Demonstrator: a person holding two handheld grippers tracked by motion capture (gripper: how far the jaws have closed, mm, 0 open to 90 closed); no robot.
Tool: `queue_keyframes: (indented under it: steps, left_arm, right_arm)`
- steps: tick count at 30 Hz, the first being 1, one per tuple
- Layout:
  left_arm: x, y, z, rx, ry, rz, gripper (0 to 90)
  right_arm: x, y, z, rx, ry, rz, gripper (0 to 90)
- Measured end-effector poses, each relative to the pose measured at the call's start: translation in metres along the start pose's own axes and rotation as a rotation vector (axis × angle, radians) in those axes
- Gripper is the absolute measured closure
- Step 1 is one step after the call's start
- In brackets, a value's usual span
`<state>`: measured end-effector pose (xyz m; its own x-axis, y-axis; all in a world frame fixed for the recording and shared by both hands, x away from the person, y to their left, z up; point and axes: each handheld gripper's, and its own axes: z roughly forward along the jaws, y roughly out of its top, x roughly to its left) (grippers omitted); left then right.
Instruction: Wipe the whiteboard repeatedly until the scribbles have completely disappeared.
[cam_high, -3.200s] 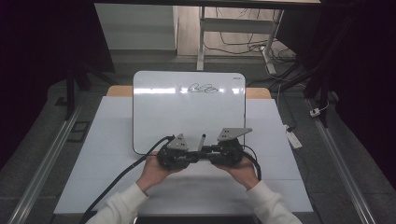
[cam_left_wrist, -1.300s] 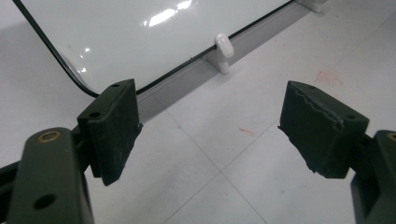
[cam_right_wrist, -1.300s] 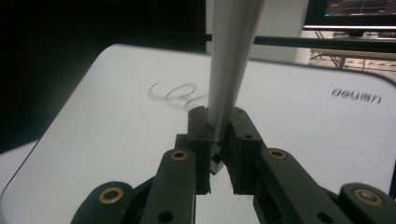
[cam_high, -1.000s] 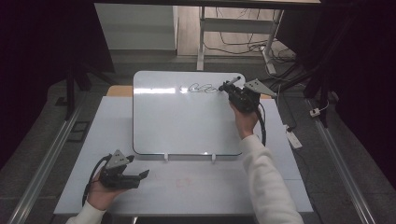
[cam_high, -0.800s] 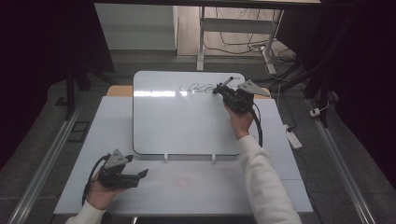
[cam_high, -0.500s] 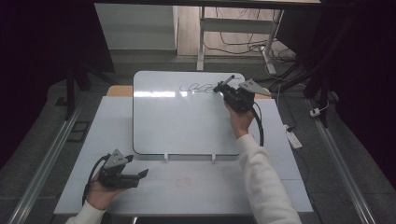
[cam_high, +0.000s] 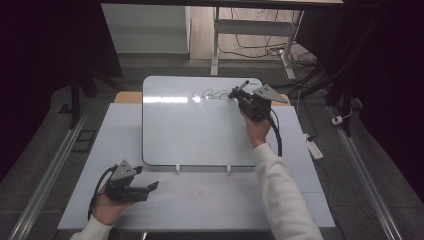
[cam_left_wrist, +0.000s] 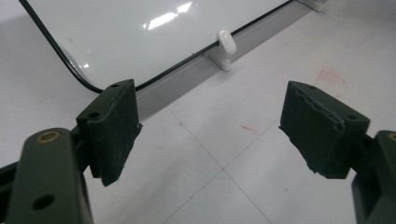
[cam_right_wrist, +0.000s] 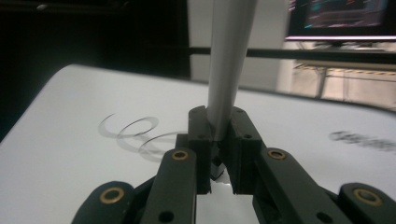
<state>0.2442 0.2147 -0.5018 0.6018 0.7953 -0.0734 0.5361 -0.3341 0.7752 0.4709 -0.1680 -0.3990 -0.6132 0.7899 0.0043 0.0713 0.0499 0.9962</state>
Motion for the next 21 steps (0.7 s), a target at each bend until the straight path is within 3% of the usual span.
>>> queue_keyframes:
  steps: [3,7,9,12,13,18,21]
  left_arm:
    - [0.0,0.0,-0.001,-0.004,-0.002,0.0,20.5]
    - [0.001,0.0,0.001,0.0,0.0,-0.003,20.5]
    - [0.0,0.0,0.0,-0.001,0.0,0.001,20.5]
    - [0.0,0.0,-0.001,-0.004,-0.001,0.0,20.5]
    - [0.0,0.0,-0.001,-0.005,-0.001,-0.001,20.5]
    - [0.001,0.0,0.001,-0.001,0.001,-0.002,20.5]
    - [0.0,-0.001,0.0,-0.001,0.002,0.002,20.4]
  right_arm:
    - [-0.008,-0.001,0.0,-0.019,-0.001,0.069,80.7]
    - [0.009,-0.006,0.005,0.024,0.069,0.01,80.7]
    - [0.009,-0.003,0.006,0.018,0.05,-0.009,80.8]
    - [-0.004,0.002,0.006,-0.019,0.01,0.051,80.7]
    - [-0.004,0.002,0.006,-0.019,0.01,0.051,80.7]
    - [0.015,-0.008,0.008,0.022,0.084,0.002,80.7]
    - [0.008,-0.001,0.009,-0.008,0.033,-0.006,80.7]
